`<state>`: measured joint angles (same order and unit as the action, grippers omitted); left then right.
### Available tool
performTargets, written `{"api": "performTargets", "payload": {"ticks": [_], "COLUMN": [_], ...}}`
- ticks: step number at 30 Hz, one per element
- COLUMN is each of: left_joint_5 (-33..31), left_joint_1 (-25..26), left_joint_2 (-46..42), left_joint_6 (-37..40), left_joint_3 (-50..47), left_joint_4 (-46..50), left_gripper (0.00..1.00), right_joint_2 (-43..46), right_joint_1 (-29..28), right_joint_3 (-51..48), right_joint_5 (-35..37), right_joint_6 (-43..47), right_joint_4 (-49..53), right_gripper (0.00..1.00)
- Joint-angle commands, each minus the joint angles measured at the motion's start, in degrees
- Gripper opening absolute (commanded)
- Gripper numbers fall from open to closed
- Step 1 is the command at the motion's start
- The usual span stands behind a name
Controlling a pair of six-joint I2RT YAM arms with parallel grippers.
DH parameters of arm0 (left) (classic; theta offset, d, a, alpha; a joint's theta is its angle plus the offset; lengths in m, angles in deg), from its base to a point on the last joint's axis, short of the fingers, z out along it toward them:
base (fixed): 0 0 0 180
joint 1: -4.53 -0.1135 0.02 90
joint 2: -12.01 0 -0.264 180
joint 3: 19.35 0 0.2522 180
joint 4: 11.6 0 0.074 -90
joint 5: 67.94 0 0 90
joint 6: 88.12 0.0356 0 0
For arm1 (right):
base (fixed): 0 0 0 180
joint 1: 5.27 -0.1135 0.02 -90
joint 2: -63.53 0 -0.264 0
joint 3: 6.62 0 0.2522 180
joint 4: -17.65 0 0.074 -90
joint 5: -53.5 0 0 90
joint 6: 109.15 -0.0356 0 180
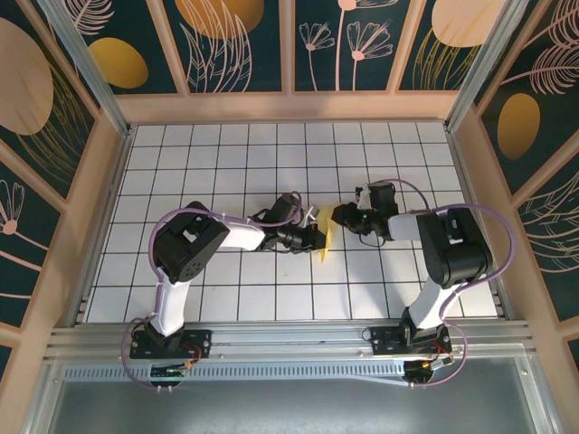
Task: Fold a paper plane with a square sheet of paper (fold left side to right side)
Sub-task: Fold the wing for the fifth time at the center of the table.
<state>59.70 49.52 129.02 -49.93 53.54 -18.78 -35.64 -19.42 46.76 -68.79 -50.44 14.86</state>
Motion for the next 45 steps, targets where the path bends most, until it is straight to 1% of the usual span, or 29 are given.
{"api": "performTargets", "payload": {"ticks": [1,6,11,17,19,23,29,35,45], "left_joint_5": [1.05,0.25,-0.21,0.23,0.94,2.53,3.64,4.38,4.66], "left_joint_1": [-0.34,-0.34,-0.43,-0.83,-1.03,-1.14,-1.35,-1.31,-1.55], "left_joint_2": [0.67,-0.19,-2.51,-4.08,-4.27,-4.07,-3.81,-2.35,-0.39], "left_joint_6": [-0.83,-1.97,-3.54,-8.54,-10.04,-12.40,-14.94,-16.91,-19.64], "left_joint_3": [-0.81,-1.80,-3.08,-8.30,-9.36,-10.27,-10.75,-10.98,-12.38], "left_joint_4": [-2.24,-4.02,-6.25,-13.23,-15.68,-19.22,-22.15,-24.05,-28.36], "left_gripper": [0.00,0.00,0.00,0.00,0.00,0.00,0.00,0.00,0.00], "right_joint_2": [-1.81,-1.73,0.45,4.75,5.83,7.08,6.34,4.24,2.72], "right_joint_1": [-1.08,-1.10,0.36,2.92,3.99,5.48,5.06,3.19,1.96], "right_joint_3": [1.34,0.21,-1.49,-3.23,-4.02,-5.90,-6.88,-5.21,-4.12], "right_joint_5": [1.84,-1.07,-2.96,-3.92,-4.28,-7.30,-8.67,-7.51,-6.05], "right_joint_6": [1.58,-0.62,-2.37,-0.84,0.06,1.09,0.78,0.26,0.35], "right_joint_4": [1.55,-2.79,-6.52,-6.00,-5.42,-6.81,-8.38,-8.36,-7.22], "right_gripper": [0.34,0.34,0.36,0.42,0.42,0.42,0.40,0.38,0.36]}}
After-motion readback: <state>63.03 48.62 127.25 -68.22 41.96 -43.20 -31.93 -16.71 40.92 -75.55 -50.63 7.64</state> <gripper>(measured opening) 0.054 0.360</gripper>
